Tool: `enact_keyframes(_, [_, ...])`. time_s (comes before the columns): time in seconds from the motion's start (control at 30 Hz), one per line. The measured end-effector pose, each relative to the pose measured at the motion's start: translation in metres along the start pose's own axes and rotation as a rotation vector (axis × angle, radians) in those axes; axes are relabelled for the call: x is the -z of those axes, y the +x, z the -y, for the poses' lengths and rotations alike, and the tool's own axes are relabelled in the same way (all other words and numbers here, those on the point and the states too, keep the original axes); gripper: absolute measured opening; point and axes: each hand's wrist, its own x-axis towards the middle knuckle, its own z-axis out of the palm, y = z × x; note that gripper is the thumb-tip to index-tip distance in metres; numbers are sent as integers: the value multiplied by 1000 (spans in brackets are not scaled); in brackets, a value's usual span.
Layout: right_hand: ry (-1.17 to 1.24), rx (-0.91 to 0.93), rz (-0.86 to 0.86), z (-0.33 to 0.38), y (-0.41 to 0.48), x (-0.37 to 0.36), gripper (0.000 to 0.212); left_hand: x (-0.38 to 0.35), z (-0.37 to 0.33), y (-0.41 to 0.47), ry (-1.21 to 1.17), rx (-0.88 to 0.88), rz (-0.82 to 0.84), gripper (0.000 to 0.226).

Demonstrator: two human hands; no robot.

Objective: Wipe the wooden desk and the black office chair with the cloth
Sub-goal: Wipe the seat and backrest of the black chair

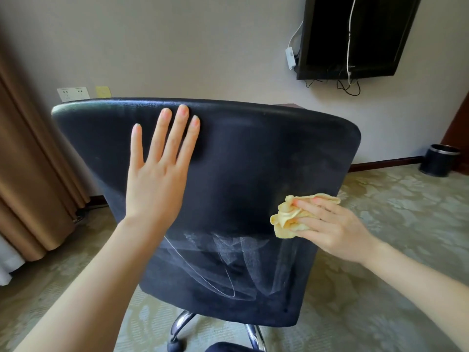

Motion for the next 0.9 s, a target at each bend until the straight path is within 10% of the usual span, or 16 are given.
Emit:
enact_keyframes(0.53, [-246,-163,-480,-36,100,50,29,-7,-4,-5,-80,121,-62,107])
enact_keyframes(0.9, [-132,-290,-296,36,59,-12,12,-11,-52,-13,-243,34,-53,107])
